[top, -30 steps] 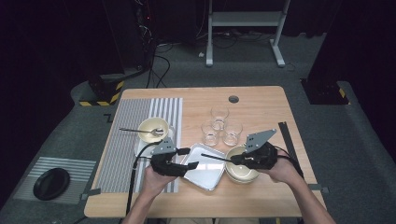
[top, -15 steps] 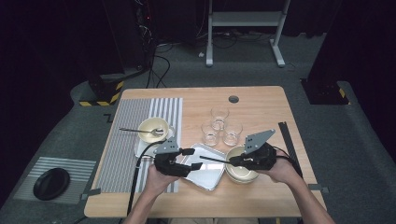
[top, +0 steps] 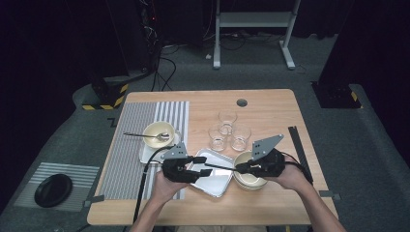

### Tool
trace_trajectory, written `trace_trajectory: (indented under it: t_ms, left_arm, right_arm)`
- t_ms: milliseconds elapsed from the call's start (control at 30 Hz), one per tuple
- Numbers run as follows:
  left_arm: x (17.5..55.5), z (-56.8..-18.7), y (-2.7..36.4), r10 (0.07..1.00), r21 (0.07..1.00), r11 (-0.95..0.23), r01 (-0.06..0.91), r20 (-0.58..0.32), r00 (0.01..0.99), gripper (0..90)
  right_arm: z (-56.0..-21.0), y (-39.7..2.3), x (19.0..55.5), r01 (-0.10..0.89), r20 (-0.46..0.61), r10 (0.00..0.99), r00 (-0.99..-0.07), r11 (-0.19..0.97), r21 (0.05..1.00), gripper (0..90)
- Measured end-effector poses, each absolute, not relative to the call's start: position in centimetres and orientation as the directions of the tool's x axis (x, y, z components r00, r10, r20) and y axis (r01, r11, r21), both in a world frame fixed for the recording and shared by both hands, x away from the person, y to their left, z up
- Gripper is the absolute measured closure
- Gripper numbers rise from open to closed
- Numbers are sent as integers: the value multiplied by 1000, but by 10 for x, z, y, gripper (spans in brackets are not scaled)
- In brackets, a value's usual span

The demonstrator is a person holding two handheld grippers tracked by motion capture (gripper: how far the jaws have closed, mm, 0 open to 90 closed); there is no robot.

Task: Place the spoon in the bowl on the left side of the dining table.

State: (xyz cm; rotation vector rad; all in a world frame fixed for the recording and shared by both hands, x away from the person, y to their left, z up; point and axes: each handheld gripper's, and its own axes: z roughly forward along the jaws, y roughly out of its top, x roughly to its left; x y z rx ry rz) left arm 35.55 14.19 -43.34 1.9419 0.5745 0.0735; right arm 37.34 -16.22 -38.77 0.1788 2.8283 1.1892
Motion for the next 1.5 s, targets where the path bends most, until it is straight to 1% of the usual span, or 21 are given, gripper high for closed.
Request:
trace_trajectory:
  t_ms: [67, 133, 200, 333, 433, 467, 567, 600, 667, 800, 933, 1000, 1033, 1067, 1267, 1300, 1333, 1500]
  left_arm:
    - [356, -433, 141, 420, 873, -327, 361, -207, 883, 485]
    - [357, -433, 141, 412, 875, -336, 349, -197, 890, 494]
    - [356, -434, 140, 410, 873, -333, 356, -206, 889, 502]
    - [356, -434, 139, 400, 871, -337, 356, -210, 892, 532]
    - [355, -434, 138, 395, 871, -334, 360, -218, 893, 557]
    - [356, -434, 138, 383, 874, -346, 342, -201, 902, 563]
    - [356, -433, 139, 375, 874, -352, 335, -196, 906, 588]
    - [356, -433, 139, 373, 874, -352, 335, -197, 907, 592]
    - [356, -433, 139, 366, 875, -355, 331, -195, 910, 606]
    - [355, -432, 138, 367, 874, -341, 347, -216, 905, 615]
    - [355, -432, 137, 356, 874, -348, 339, -211, 910, 628]
    - [355, -432, 137, 354, 873, -352, 338, -211, 911, 635]
    - [355, -432, 136, 351, 873, -351, 338, -212, 912, 638]
    - [355, -432, 136, 347, 874, -354, 333, -208, 915, 642]
    - [356, -431, 134, 336, 873, -368, 322, -198, 921, 662]
    - [355, -430, 133, 342, 870, -363, 333, -208, 916, 664]
    - [356, -429, 133, 332, 874, -368, 317, -195, 923, 667]
    - [355, -427, 132, 330, 874, -369, 315, -193, 924, 682]
  right_arm:
    - [-388, -161, 374, 68, -26, 124, -992, 695, 716, 860]
    - [-387, -161, 372, 92, -7, 139, -990, 696, 712, 860]
    - [-387, -160, 373, 60, -29, 116, -993, 694, 718, 860]
    - [-386, -159, 372, 55, -31, 111, -993, 696, 716, 859]
    - [-384, -157, 370, 79, -12, 125, -992, 697, 712, 860]
    - [-384, -156, 372, 48, -34, 104, -994, 695, 718, 860]
    - [-384, -155, 371, 50, -31, 103, -994, 697, 716, 860]
    - [-384, -155, 369, 83, -5, 123, -992, 702, 707, 860]
    - [-384, -154, 371, 47, -30, 98, -995, 700, 712, 860]
    - [-384, -153, 371, 45, -29, 94, -995, 701, 712, 860]
    - [-383, -153, 372, 39, -28, 85, -996, 698, 715, 860]
    - [-383, -153, 369, 74, 0, 105, -994, 700, 711, 859]
    - [-383, -153, 370, 69, -3, 102, -995, 700, 711, 860]
    - [-383, -153, 372, 37, -25, 79, -997, 697, 716, 860]
    - [-384, -152, 372, 33, -23, 71, -997, 697, 717, 859]
    - [-384, -152, 372, 32, -24, 71, -997, 697, 716, 859]
    - [-384, -152, 372, 32, -24, 70, -997, 698, 716, 859]
    - [-383, -153, 372, 39, -19, 76, -997, 699, 714, 859]
